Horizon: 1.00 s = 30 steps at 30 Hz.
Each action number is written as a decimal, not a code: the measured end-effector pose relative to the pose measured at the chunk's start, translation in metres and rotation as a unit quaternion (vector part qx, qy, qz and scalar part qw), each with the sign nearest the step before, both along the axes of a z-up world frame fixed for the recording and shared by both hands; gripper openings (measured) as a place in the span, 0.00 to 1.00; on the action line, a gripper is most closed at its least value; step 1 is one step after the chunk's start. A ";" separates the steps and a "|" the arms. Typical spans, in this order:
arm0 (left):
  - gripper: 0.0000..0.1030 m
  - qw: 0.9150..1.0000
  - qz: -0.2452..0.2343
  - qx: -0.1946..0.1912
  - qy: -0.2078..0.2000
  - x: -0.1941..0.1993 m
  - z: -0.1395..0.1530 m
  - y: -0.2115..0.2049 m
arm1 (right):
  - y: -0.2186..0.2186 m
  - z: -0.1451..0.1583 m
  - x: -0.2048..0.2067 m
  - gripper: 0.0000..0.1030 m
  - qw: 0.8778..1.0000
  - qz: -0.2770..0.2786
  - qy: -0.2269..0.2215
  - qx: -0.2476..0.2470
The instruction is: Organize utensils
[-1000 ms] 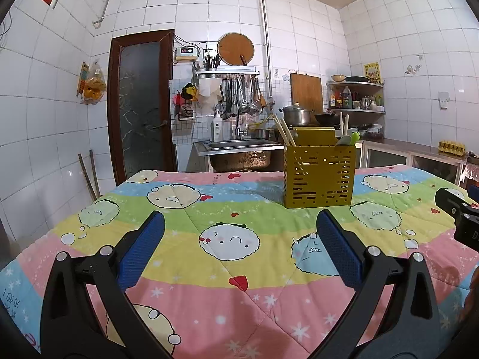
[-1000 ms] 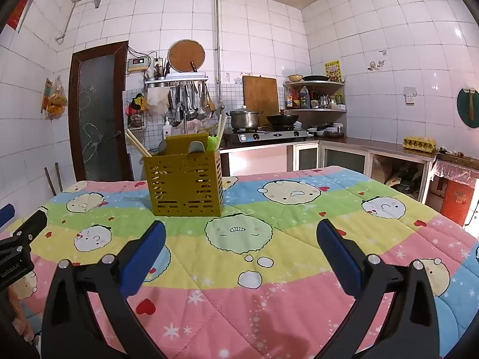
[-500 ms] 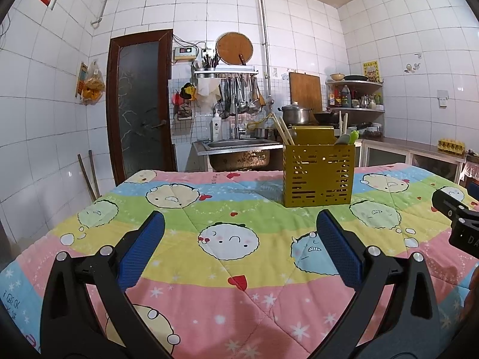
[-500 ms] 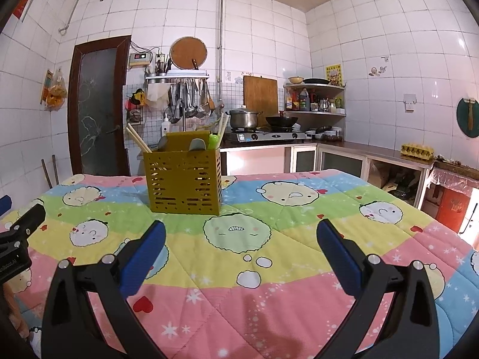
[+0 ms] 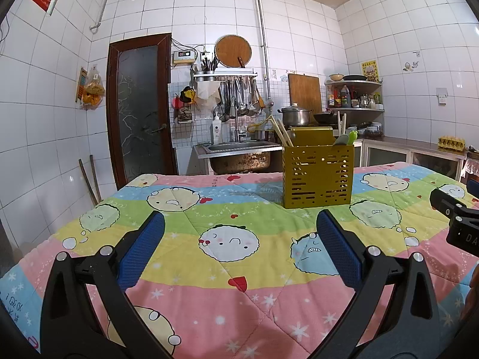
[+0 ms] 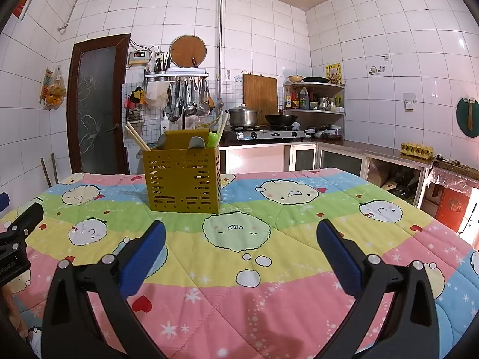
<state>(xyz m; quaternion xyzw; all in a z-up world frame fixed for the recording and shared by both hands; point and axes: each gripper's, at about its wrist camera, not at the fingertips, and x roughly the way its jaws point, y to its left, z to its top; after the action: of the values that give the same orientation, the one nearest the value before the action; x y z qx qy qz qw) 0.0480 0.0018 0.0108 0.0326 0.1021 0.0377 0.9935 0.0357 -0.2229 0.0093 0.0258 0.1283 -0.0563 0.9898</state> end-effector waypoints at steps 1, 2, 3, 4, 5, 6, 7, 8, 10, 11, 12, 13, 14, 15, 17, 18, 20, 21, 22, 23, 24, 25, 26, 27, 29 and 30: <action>0.95 1.000 0.000 0.000 0.000 0.000 0.000 0.000 | 0.000 0.000 0.000 0.96 1.000 0.000 0.000 0.000; 0.95 1.000 0.000 0.000 0.000 0.000 0.000 0.000 | 0.000 0.000 0.000 0.96 1.000 0.000 0.001 -0.001; 0.95 1.000 0.000 0.000 0.001 0.000 0.000 0.000 | 0.000 0.000 0.000 0.96 1.000 0.000 0.001 -0.001; 0.95 1.000 0.000 0.000 0.001 0.000 0.000 0.000 | 0.001 0.000 0.000 0.96 1.000 0.000 0.000 -0.001; 0.95 1.000 0.000 0.000 0.001 0.000 0.000 0.000 | 0.001 -0.001 0.000 0.96 1.000 -0.001 0.000 -0.002; 0.95 1.000 0.000 0.000 0.001 0.000 0.000 0.000 | 0.001 -0.001 0.000 0.96 1.000 -0.001 0.001 -0.002; 0.95 1.000 0.000 0.000 0.001 0.000 0.000 0.000 | 0.001 -0.001 0.000 0.96 1.000 -0.001 0.001 -0.003; 0.95 1.000 0.000 0.001 0.001 0.000 0.000 0.000 | 0.001 -0.001 0.000 0.96 1.000 -0.001 0.001 -0.003; 0.95 1.000 0.000 0.001 0.001 0.000 0.000 0.000 | 0.001 -0.001 0.000 0.96 1.000 -0.001 0.001 -0.003; 0.95 1.000 0.000 0.001 0.001 0.000 0.000 0.000 | 0.001 -0.001 0.000 0.96 1.000 -0.001 0.001 -0.003; 0.95 1.000 0.000 0.001 0.001 0.000 0.000 0.000 | 0.001 -0.001 0.000 0.96 1.000 -0.001 0.001 -0.003; 0.95 1.000 0.000 0.001 0.001 0.000 0.000 0.000 | 0.001 -0.001 0.000 0.96 1.000 -0.001 0.001 -0.002; 0.95 1.000 0.000 0.001 0.000 0.000 0.000 0.000 | 0.001 -0.001 0.000 0.96 1.000 -0.001 0.000 -0.002; 0.95 1.000 0.000 0.001 0.000 0.000 0.000 0.000 | 0.001 -0.001 0.000 0.96 1.000 -0.001 0.001 -0.003; 0.95 1.000 0.000 0.001 0.001 0.000 0.000 0.000 | 0.001 -0.001 0.000 0.96 1.000 -0.002 0.000 -0.003; 0.95 1.000 0.000 0.001 0.001 0.000 0.000 0.000 | 0.001 -0.001 0.000 0.96 1.000 -0.002 0.000 -0.003; 0.95 1.000 0.000 0.001 0.001 0.000 0.000 0.000 | 0.001 -0.001 0.000 0.96 1.000 -0.002 0.001 -0.003; 0.95 1.000 0.000 0.001 0.001 -0.001 0.000 0.000 | 0.001 -0.001 0.000 0.96 1.000 -0.002 0.001 -0.004; 0.95 1.000 0.000 0.001 0.001 -0.001 0.000 0.000 | 0.001 -0.001 0.000 0.96 1.000 -0.002 0.001 -0.003; 0.95 1.000 0.000 0.001 0.001 -0.001 0.000 0.001 | 0.001 -0.001 0.000 0.96 1.000 -0.002 0.001 -0.003; 0.95 1.000 0.000 0.001 0.001 -0.001 0.000 0.001 | 0.001 -0.001 0.000 0.96 1.000 -0.002 0.001 -0.003; 0.95 1.000 0.000 0.002 0.001 -0.001 0.000 0.000 | 0.001 -0.001 0.000 0.96 1.000 -0.002 0.001 -0.003; 0.95 1.000 0.000 0.002 0.001 -0.001 0.000 0.001 | 0.001 0.000 0.000 0.96 1.000 -0.002 0.001 -0.003; 0.95 1.000 0.000 0.002 0.000 -0.001 0.000 0.001 | 0.001 -0.001 0.000 0.96 1.000 -0.002 0.001 -0.003; 0.95 1.000 0.000 0.002 0.000 -0.001 0.000 0.001 | 0.001 -0.001 0.000 0.96 1.000 -0.002 0.001 -0.003; 0.95 1.000 0.000 0.002 0.001 -0.001 0.000 0.002 | 0.000 -0.001 0.000 0.96 1.000 -0.002 0.001 -0.003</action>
<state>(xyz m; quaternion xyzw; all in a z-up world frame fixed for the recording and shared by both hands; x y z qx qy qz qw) 0.0470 0.0034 0.0110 0.0344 0.1027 0.0376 0.9934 0.0361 -0.2225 0.0087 0.0232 0.1286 -0.0590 0.9897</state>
